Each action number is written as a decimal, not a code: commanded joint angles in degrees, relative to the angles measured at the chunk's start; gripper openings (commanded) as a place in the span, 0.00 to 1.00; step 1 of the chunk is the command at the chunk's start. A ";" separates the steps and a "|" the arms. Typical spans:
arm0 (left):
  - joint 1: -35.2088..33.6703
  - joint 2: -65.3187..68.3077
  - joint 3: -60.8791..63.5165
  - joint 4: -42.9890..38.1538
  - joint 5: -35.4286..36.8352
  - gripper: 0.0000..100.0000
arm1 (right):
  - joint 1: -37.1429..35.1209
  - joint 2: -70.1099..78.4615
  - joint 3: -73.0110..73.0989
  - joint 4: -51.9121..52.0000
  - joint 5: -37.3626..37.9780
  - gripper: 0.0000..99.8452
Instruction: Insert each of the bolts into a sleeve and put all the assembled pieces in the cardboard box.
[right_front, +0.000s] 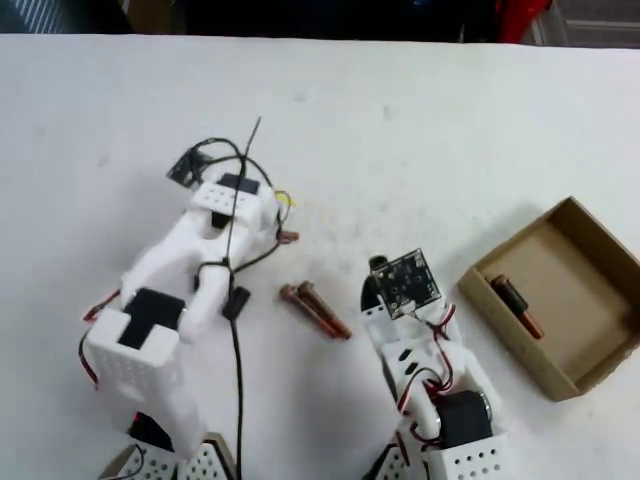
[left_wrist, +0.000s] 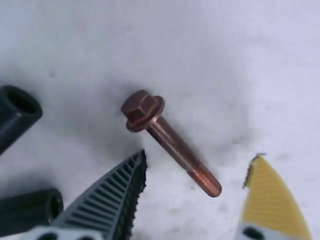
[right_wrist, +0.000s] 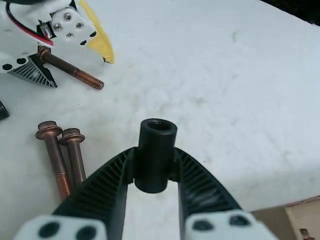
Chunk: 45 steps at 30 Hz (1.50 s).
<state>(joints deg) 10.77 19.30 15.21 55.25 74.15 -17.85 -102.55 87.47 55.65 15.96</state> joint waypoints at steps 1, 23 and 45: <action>-0.75 2.42 -3.60 -0.88 0.26 0.20 | 0.22 -0.66 -0.62 -1.54 -0.18 0.02; -2.51 4.00 -11.60 6.42 -8.62 0.10 | 0.31 -0.66 -0.62 -1.54 -0.18 0.02; -2.59 4.35 -11.08 6.86 -30.95 0.10 | 0.22 -0.66 -0.62 -1.27 -0.09 0.02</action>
<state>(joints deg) 9.10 24.22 6.24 61.41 43.91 -17.85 -102.55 87.47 55.65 15.96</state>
